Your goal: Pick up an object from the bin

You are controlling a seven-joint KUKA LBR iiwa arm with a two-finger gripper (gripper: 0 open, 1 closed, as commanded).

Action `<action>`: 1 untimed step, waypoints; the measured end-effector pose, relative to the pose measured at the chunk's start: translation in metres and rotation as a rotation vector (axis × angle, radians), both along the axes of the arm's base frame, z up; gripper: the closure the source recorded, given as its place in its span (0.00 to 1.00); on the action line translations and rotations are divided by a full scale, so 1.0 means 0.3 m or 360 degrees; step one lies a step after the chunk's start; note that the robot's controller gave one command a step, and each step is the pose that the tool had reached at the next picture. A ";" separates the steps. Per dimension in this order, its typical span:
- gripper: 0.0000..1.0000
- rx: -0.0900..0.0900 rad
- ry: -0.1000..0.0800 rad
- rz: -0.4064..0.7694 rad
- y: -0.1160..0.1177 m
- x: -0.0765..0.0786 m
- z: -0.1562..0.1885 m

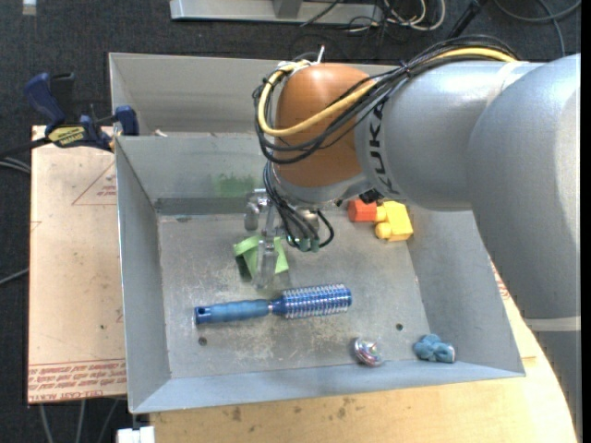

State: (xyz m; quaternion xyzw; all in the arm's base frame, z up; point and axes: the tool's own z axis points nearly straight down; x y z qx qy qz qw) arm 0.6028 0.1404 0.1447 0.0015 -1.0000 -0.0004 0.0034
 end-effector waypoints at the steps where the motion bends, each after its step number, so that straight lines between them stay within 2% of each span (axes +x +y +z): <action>1: 0.00 -0.0001 0.0006 -0.0018 0.068 -0.291 -0.215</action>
Offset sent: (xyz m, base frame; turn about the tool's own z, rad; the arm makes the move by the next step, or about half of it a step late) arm -0.0824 0.0179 -0.0605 0.0170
